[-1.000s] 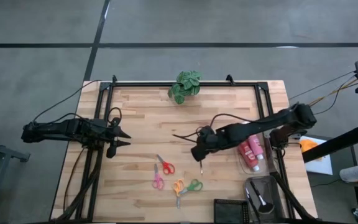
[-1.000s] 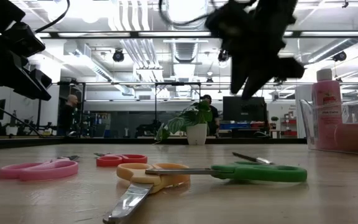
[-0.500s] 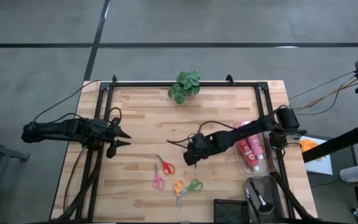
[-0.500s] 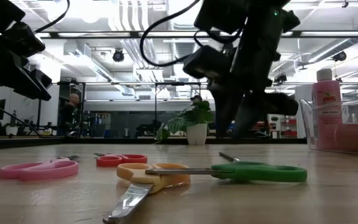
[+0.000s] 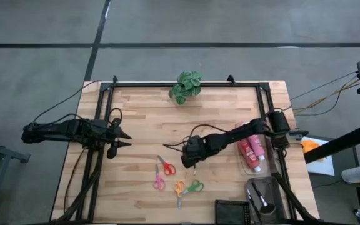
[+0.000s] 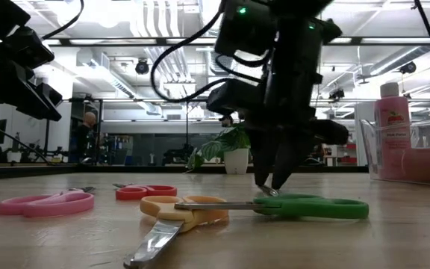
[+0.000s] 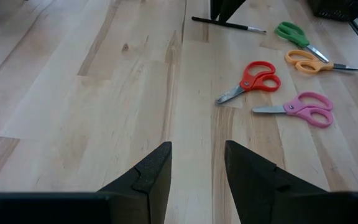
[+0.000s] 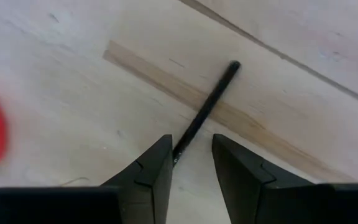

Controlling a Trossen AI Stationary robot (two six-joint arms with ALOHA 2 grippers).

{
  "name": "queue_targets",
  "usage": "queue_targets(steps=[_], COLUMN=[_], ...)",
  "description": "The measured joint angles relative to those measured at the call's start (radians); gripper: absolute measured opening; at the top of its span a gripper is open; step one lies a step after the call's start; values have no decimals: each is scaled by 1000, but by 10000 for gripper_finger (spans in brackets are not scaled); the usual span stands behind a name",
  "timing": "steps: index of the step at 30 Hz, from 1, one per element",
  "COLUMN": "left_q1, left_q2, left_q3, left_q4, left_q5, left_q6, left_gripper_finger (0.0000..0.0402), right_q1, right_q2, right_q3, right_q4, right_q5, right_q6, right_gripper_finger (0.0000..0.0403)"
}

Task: Pick & Place Paint Supplies
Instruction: Put the black paint brush into the gray bin

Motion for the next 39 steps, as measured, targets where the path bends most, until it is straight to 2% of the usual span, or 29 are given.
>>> queue_targets(steps=[4, 8, 23, 33, 39], left_q1=[0, 0, 0, 0, 0], left_q2=[0, 0, 0, 0, 0], left_q3=[0, 0, 0, 0, 0], left_q4=[0, 0, 0, 0, 0], left_q5=[0, 0, 0, 0, 0], left_q6=[0, 0, -2, -4, -3], left_gripper_finger=[149, 149, 150, 149, 149], right_q1=[0, 0, 1, 14, 22], right_q2=[36, 53, 42, 34, 32], right_q3=[89, 134, 135, 127, 67], right_q4=[-206, -290, -280, -271, -210], right_q5=[10, 30, -3, -32, -28], right_q6=[-45, -52, 15, 192, 322], right_gripper_finger=[116, 116, 116, 116, 116])
